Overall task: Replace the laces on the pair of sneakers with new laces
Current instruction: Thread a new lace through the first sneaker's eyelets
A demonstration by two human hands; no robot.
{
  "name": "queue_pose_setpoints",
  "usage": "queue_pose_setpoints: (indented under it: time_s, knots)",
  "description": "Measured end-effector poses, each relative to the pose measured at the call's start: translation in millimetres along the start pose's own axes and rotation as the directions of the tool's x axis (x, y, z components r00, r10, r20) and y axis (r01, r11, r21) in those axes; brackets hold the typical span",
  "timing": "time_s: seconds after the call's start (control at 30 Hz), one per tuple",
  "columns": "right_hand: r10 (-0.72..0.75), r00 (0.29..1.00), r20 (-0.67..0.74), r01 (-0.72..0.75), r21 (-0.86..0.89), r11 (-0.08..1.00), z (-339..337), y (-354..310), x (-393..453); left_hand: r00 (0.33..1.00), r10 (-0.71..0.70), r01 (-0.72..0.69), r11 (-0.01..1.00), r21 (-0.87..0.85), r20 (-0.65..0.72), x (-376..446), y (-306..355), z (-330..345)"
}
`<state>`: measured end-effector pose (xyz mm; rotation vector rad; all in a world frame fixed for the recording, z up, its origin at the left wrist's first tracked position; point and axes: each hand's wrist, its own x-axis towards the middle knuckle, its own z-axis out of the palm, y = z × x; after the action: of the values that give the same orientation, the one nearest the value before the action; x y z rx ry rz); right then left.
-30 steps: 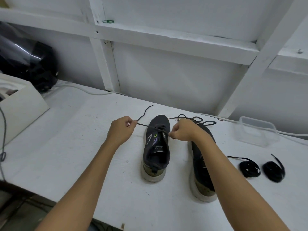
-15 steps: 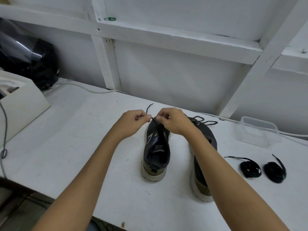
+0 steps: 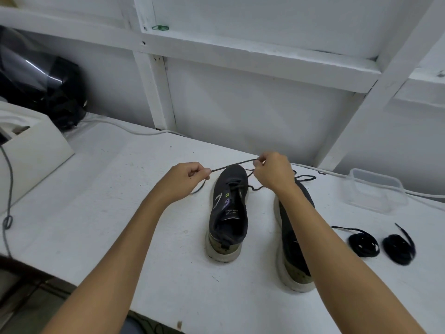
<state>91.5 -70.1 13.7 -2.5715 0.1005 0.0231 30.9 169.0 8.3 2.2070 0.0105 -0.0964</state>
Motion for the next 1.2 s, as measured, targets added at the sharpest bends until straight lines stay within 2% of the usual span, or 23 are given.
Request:
queue_pose_setpoints:
  time_s: [0.07, 0.17, 0.23, 0.3, 0.37, 0.47, 0.5, 0.57, 0.67, 0.73, 0.83, 0.93, 1.0, 1.2]
  knots:
    - [-0.099, 0.992, 0.08, 0.105, -0.074, 0.992, -1.8, 0.3, -2.1, 1.0, 0.003, -0.003, 1.0, 0.008, 0.006, 0.2, -2.3, -0.6]
    - [-0.386, 0.892, 0.237, 0.385, 0.051, 0.921, -0.2, -18.5, -14.0, 0.999, 0.03, -0.03, 1.0, -0.006, 0.024, 2.4, 6.8, 3.4]
    - [-0.471, 0.844, 0.257, 0.462, 0.097, 0.881, 4.6, -29.4, -17.6, 0.998, 0.058, -0.059, 0.998, 0.002, 0.038, 4.3, 15.1, 5.6]
    - [-0.41, 0.89, 0.198, 0.412, 0.034, 0.911, 4.1, -33.5, -16.1, 0.998, 0.062, -0.062, 0.998, -0.001, 0.033, 5.4, 18.8, 5.5]
    - [-0.25, 0.966, 0.071, 0.256, -0.081, 0.963, 0.9, -26.8, -9.0, 0.999, 0.043, -0.043, 0.999, 0.0, 0.025, 3.3, 16.0, 1.3]
    - [-0.035, 0.999, -0.024, 0.031, -0.133, 0.991, -6.1, -4.8, 1.9, 0.999, 0.001, -0.001, 1.0, 0.006, 0.036, -2.0, 1.2, -5.5]
    - [-0.033, 0.999, -0.005, 0.032, -0.135, 0.99, -7.6, -0.7, 1.6, 0.999, -0.008, 0.008, 1.0, 0.004, 0.038, -2.9, -3.7, -6.4]
    - [-0.162, 0.983, 0.084, 0.171, -0.108, 0.979, -6.0, 0.8, -2.5, 0.999, -0.009, 0.009, 1.0, -0.002, 0.041, -3.0, -7.3, -5.3]
    - [-0.407, 0.882, 0.238, 0.415, 0.017, 0.909, 2.4, -14.1, -14.4, 0.998, 0.033, -0.033, 0.999, -0.008, 0.058, -1.2, 4.8, 0.6]
    - [-0.472, 0.85, 0.233, 0.467, 0.083, 0.88, 9.1, -23.1, -18.2, 0.996, 0.066, -0.065, 0.998, -0.017, 0.066, 0.3, 14.8, 3.6]
    - [-0.398, 0.91, 0.118, 0.401, 0.0, 0.916, 7.0, -26.8, -15.8, 0.995, 0.058, -0.055, 0.998, -0.041, 0.078, 1.2, 14.6, 2.0]
    - [-0.249, 0.968, -0.038, 0.249, -0.025, 0.968, -3.2, -14.3, -4.4, 0.993, 0.024, -0.019, 0.999, -0.041, 0.118, -1.0, 1.2, -1.7]
    - [-0.173, 0.984, -0.046, 0.172, -0.021, 0.985, -7.0, -8.0, 0.5, 0.989, 0.004, 0.005, 0.998, -0.059, 0.15, -2.0, -7.2, -1.9]
    - [-0.103, 0.994, -0.033, 0.103, 0.026, 0.994, 5.1, -6.2, -5.5, 0.958, -0.102, 0.147, 0.978, -0.151, 0.268, 1.1, -17.9, 13.3]
